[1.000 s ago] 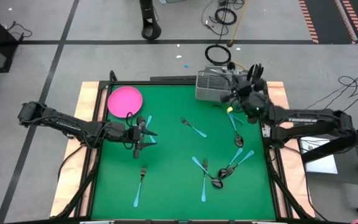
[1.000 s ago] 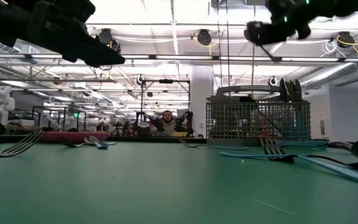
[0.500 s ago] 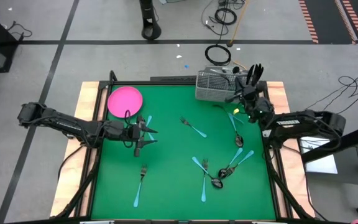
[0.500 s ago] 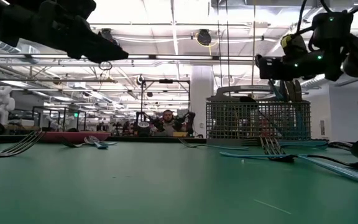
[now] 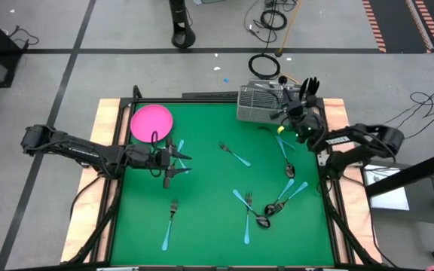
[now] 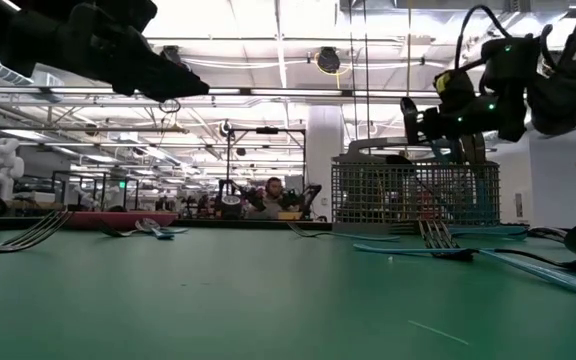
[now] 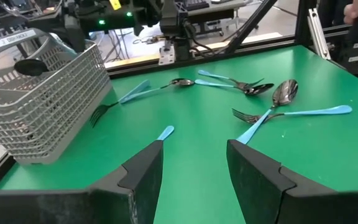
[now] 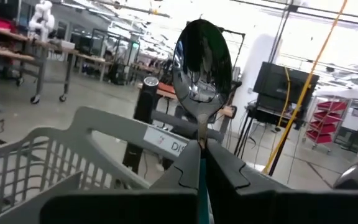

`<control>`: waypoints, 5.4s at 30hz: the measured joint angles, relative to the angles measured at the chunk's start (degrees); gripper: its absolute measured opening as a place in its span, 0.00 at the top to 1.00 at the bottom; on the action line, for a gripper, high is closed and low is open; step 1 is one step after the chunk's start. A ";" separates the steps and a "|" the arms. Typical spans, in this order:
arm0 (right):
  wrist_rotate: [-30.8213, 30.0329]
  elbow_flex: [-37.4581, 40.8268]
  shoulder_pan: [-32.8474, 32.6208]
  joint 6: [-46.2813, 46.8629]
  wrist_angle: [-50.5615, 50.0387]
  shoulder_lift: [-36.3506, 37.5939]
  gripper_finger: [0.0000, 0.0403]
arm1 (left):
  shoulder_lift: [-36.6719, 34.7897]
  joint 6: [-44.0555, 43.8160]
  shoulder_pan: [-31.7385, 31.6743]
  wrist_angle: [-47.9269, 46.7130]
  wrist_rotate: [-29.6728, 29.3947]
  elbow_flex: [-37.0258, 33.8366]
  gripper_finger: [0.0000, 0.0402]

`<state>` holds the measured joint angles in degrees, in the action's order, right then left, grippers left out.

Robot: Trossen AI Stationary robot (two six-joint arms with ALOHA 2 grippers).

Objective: Sort silverware
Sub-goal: Put the blue spoon into the gray silverware basket

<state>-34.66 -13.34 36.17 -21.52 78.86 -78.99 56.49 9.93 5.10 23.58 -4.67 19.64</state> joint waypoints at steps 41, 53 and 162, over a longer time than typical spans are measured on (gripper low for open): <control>-1.50 -1.47 -13.71 12.38 -3.81 11.80 0.67 | 0.00 -1.11 0.00 -1.99 -0.01 0.00 0.55; 11.20 -39.07 -27.65 47.80 -97.74 12.70 0.71 | 0.00 -2.14 0.07 1.66 4.89 0.00 0.55; -20.11 -70.74 -37.08 18.33 -136.10 -0.30 1.00 | 0.00 -5.03 4.20 2.90 7.74 0.00 0.55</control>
<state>-54.78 -84.09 -0.91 -3.19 -57.25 -79.29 56.49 4.91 9.30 26.48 3.07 19.64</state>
